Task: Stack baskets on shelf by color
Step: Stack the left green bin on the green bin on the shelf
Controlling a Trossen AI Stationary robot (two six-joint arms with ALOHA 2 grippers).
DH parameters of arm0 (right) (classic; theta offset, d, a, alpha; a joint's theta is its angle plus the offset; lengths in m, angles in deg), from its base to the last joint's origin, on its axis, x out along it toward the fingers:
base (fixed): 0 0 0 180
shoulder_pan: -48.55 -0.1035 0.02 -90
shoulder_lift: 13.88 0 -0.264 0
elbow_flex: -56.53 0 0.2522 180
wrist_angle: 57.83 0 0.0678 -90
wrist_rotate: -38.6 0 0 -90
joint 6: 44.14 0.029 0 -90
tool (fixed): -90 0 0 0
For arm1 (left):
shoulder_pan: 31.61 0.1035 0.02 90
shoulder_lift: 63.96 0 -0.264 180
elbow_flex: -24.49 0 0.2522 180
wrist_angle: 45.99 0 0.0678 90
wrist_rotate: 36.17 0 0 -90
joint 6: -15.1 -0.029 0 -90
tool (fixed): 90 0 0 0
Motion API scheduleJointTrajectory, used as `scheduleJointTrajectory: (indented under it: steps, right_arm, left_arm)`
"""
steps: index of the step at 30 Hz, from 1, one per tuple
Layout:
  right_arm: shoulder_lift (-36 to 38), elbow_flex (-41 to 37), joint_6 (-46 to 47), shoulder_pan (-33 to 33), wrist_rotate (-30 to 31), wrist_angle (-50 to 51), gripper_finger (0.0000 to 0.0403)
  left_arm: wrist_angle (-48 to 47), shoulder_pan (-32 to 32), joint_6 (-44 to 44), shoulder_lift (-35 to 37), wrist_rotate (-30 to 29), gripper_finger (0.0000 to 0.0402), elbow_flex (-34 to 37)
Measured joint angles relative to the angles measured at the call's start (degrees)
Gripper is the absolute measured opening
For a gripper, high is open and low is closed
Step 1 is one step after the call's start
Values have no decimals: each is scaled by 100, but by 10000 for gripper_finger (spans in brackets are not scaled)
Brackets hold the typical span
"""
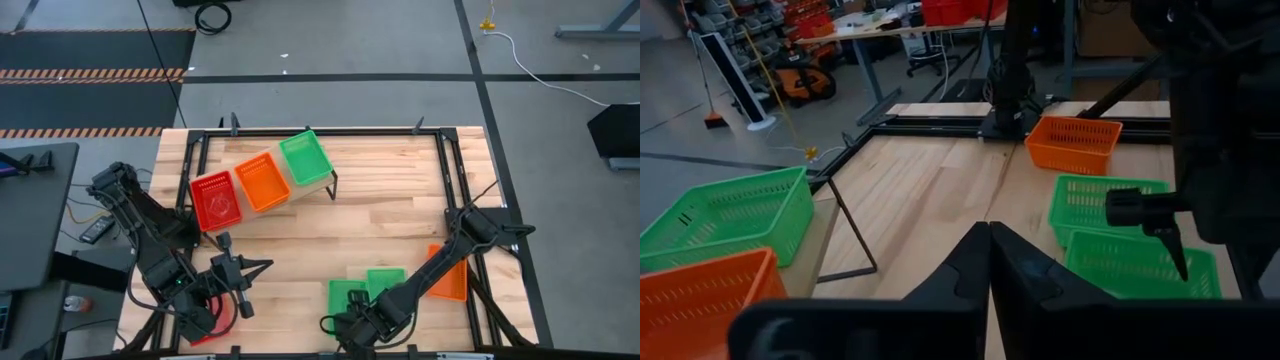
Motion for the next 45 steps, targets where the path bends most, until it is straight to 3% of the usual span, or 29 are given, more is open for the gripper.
scheduleJointTrajectory:
  steps: [15,22,40,45]
  right_arm:
    - [0,-669,358,-175,425,-581,256]
    - [-2,-957,243,-47,1080,-524,250]
    - [-4,-1005,-1318,813,1296,68,191]
    - [0,-1005,-1951,954,1563,442,123]
  left_arm:
    - [13,0,4,0,2,13,0]
    - [14,0,4,0,0,18,-1]
    - [10,0,2,0,0,20,-2]
    - [-6,0,2,0,0,13,-2]
